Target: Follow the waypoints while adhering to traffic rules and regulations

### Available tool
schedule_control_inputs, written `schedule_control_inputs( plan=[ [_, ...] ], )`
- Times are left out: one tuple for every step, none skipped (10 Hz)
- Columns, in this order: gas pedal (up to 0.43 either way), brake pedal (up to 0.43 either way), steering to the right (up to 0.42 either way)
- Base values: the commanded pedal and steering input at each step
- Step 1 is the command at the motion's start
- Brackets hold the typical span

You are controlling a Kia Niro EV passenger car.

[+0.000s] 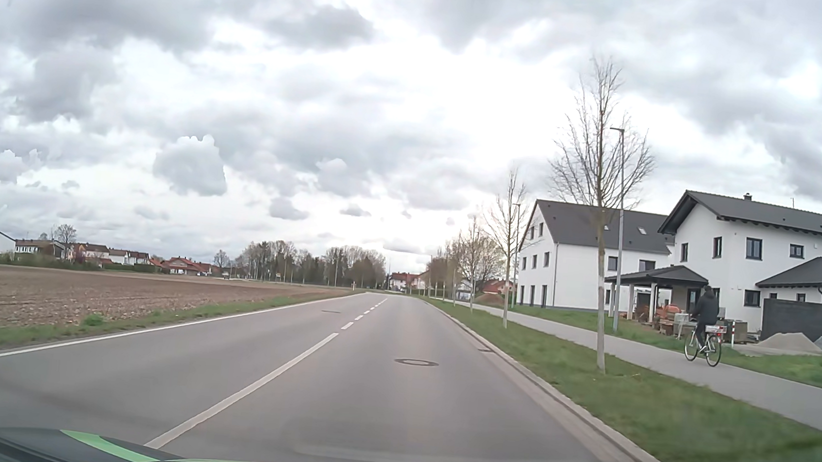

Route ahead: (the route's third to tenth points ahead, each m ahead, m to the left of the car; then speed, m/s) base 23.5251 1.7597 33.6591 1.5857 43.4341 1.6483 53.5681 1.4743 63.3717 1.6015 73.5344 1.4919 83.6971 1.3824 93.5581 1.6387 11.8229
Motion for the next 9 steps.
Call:
schedule_control_inputs(
  plan=[
    [0.138,0.0,0.005],
    [0.138,0.0,0.004],
    [0.138,0.0,0.004],
    [0.138,0.0,0.004],
    [0.138,0.0,0.004],
    [0.13,0.0,0.003],
    [0.13,0.0,0.003],
    [0.13,0.0,0.001],
    [0.138,0.0,0.0]
  ],
)
